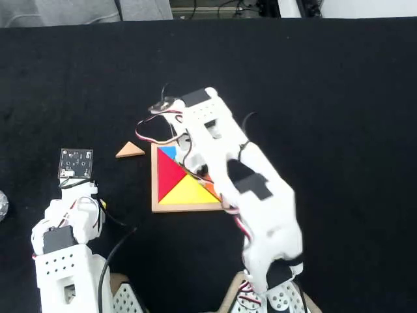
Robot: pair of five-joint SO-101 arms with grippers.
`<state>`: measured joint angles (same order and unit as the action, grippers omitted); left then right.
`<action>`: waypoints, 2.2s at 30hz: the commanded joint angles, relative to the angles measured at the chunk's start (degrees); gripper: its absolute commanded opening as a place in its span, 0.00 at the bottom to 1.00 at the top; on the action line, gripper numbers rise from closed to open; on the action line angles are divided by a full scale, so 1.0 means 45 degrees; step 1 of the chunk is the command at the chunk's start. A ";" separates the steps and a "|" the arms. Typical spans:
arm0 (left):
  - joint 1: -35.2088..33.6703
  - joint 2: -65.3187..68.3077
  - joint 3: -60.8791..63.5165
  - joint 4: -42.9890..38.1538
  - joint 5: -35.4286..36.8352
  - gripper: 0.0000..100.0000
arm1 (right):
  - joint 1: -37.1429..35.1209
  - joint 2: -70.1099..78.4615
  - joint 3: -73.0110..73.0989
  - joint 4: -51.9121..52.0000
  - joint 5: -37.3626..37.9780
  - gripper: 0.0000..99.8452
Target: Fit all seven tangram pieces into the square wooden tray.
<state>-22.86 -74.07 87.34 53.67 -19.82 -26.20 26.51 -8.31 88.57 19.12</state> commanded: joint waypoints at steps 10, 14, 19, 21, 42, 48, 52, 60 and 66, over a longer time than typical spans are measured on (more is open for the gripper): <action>0.0068 -0.0098 -0.0557 -0.0137 0.0078 0.16 | -0.0059 -0.4620 0.0791 -0.0840 -0.0059 0.01; 0.0166 0.0117 -0.2432 0.0430 -0.0215 0.17 | 0.0176 -0.5070 0.1123 -0.0664 -0.0078 0.01; 0.1748 0.2129 -0.6476 0.2950 -0.2305 0.17 | 0.1680 -0.5617 0.2413 -0.1934 -0.1172 0.01; 0.2295 0.3634 -0.7883 0.3302 -0.3302 0.17 | 0.2344 -0.5636 0.3292 -0.3028 -0.1582 0.01; 0.2237 1.9751 -1.8589 0.2227 -0.3048 0.03 | 0.5372 -0.5519 0.8039 -1.0842 -0.4122 0.01; 0.2823 2.1470 -1.9487 0.2227 -0.3028 0.03 | 0.5372 -0.5519 0.8039 -1.0842 -0.4103 0.01; 0.3429 2.1763 -1.9272 0.2227 -0.2891 0.03 | 0.5372 -0.5499 0.8039 -1.0842 -0.4103 0.01; 0.4796 2.1665 -1.8002 0.3067 -0.1797 0.03 | 0.5372 -0.5499 0.8039 -1.0862 -0.4103 0.01; 0.4952 2.1626 -1.7846 0.4317 -0.1797 0.03 | 0.5372 -0.5499 0.8039 -1.0862 -0.4103 0.01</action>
<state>-1.93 24.04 6.90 69.05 -28.26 -2.81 4.18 28.09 40.57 0.84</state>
